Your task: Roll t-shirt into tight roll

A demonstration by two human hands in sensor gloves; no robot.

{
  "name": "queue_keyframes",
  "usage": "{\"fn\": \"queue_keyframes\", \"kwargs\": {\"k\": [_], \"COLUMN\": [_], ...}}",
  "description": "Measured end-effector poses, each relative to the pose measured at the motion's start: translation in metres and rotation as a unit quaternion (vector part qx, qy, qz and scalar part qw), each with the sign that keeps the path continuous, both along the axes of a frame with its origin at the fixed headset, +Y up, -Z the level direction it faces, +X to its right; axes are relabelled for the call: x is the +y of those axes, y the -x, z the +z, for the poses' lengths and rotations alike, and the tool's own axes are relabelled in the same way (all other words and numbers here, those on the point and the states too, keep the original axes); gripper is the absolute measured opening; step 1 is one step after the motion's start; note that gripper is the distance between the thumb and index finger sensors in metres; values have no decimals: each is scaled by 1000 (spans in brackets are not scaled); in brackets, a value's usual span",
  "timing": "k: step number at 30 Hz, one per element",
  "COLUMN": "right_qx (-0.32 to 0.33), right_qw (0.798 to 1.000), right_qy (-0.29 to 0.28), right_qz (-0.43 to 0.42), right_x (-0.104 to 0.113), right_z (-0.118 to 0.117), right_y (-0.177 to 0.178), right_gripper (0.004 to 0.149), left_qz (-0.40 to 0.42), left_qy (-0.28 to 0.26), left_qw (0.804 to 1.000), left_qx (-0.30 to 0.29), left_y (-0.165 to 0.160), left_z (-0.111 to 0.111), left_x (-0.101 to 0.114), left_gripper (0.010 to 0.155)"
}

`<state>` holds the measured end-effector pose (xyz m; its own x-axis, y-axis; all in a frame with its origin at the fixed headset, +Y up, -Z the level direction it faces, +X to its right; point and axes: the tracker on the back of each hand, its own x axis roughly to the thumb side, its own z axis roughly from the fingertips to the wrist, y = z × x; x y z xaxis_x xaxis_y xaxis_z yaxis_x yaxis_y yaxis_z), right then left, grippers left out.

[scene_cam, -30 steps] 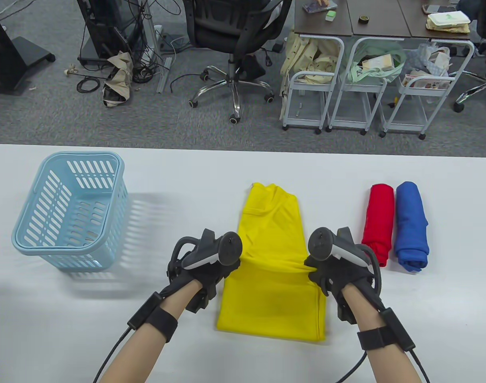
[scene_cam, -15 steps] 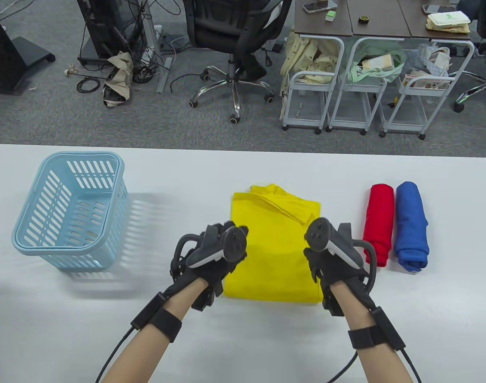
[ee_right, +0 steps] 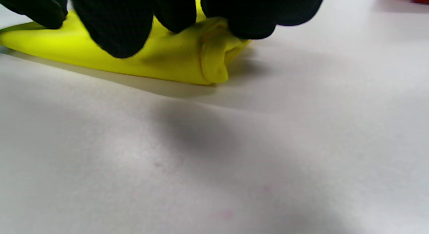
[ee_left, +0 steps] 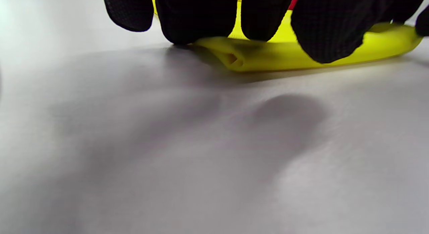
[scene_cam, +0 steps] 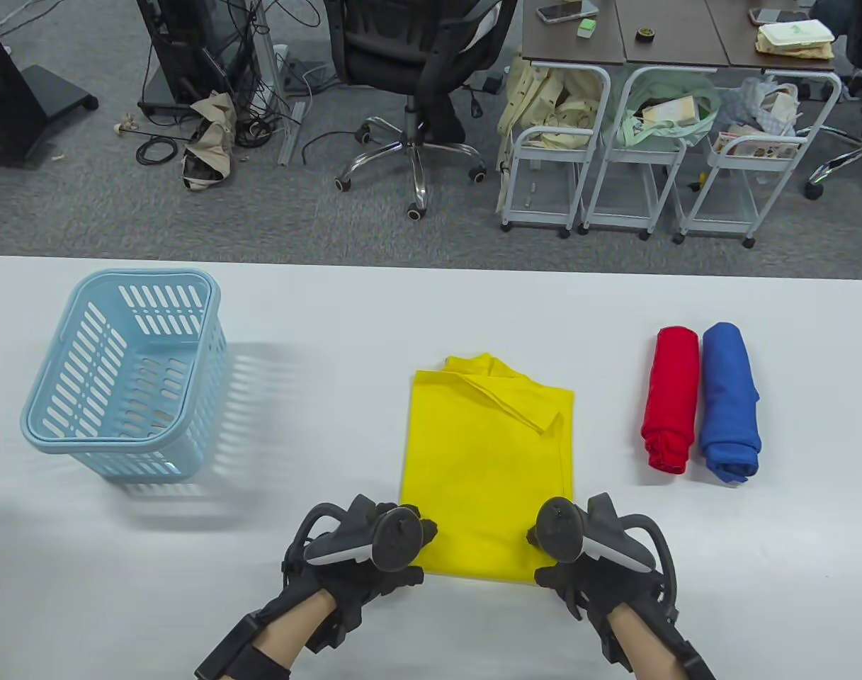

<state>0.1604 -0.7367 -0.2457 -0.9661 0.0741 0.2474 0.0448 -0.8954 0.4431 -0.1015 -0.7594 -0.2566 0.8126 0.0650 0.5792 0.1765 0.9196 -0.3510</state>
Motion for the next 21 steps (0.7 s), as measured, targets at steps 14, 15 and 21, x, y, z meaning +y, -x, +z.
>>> {"fn": "queue_keyframes", "kwargs": {"k": [14, 15, 21], "right_qx": [20, 19, 8], "right_qw": [1000, 999, 999], "right_qy": [21, 24, 37], "right_qz": [-11, -14, -29], "right_x": [-5, -7, -12], "right_z": [1, 1, -2], "right_y": [5, 4, 2], "right_gripper": [52, 52, 51], "left_qz": [-5, -9, -14], "left_qy": [-31, -33, -48], "left_qw": [999, 999, 999], "left_qx": [-13, -13, -14], "left_y": [-7, -8, -11], "left_z": [-3, -3, -2], "left_x": [1, 0, -3], "left_gripper": [64, 64, 63]}}
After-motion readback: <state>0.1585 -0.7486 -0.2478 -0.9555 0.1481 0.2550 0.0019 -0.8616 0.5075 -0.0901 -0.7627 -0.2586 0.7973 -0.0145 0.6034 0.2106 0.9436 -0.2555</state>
